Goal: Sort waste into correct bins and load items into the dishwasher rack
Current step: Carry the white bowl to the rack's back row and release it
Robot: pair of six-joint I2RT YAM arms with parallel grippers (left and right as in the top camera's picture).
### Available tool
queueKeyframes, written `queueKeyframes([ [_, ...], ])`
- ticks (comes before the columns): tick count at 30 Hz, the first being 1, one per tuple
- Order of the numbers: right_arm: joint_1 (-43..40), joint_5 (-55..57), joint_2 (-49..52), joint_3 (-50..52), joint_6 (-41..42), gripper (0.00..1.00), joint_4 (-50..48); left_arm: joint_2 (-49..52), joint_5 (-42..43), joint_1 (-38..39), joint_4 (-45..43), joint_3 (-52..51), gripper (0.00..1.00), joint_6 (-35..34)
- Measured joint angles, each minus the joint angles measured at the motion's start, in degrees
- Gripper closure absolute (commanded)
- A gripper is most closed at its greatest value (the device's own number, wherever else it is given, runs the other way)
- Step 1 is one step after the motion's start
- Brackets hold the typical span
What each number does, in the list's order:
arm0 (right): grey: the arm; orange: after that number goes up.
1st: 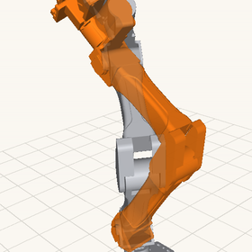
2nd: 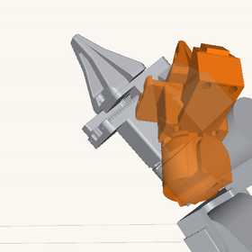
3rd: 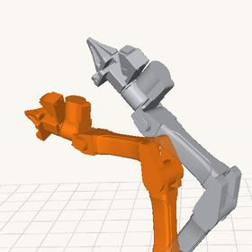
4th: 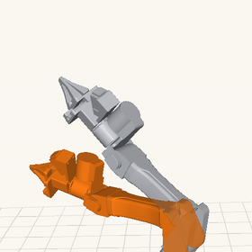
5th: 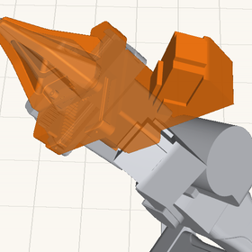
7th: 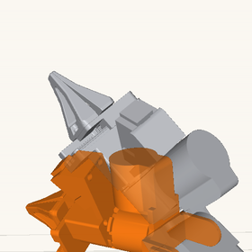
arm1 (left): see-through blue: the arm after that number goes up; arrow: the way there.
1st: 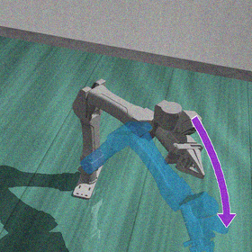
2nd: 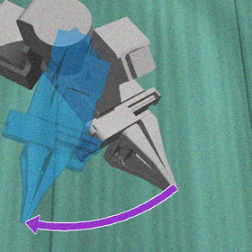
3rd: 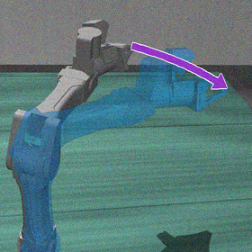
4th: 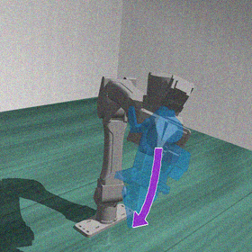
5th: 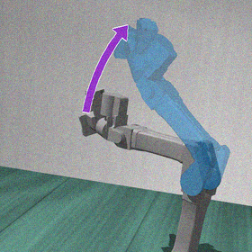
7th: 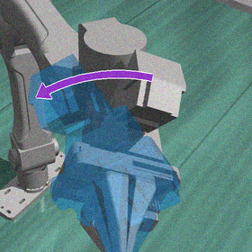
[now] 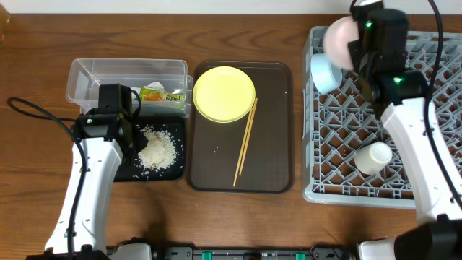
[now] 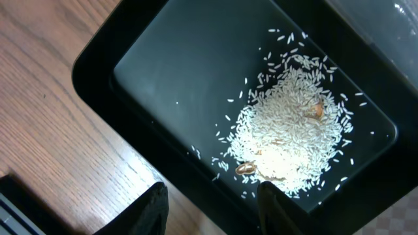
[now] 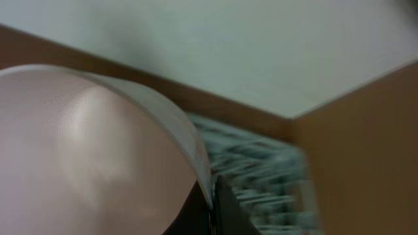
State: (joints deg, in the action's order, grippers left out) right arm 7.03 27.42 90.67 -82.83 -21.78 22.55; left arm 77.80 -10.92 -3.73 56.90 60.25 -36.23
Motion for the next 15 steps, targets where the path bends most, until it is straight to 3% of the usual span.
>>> queueKeyframes([
  [9, -3.93, 18.36, 10.21, 0.0, -14.6, 0.99, -18.4, 0.0, 0.24, 0.0, -0.37, 0.0, 0.53, 0.0],
  [15, -4.59, 24.83, 16.87, 0.0, -19.78, 0.99, -21.99, 0.0, 0.26, 0.0, -0.35, 0.0, 0.53, 0.0],
])
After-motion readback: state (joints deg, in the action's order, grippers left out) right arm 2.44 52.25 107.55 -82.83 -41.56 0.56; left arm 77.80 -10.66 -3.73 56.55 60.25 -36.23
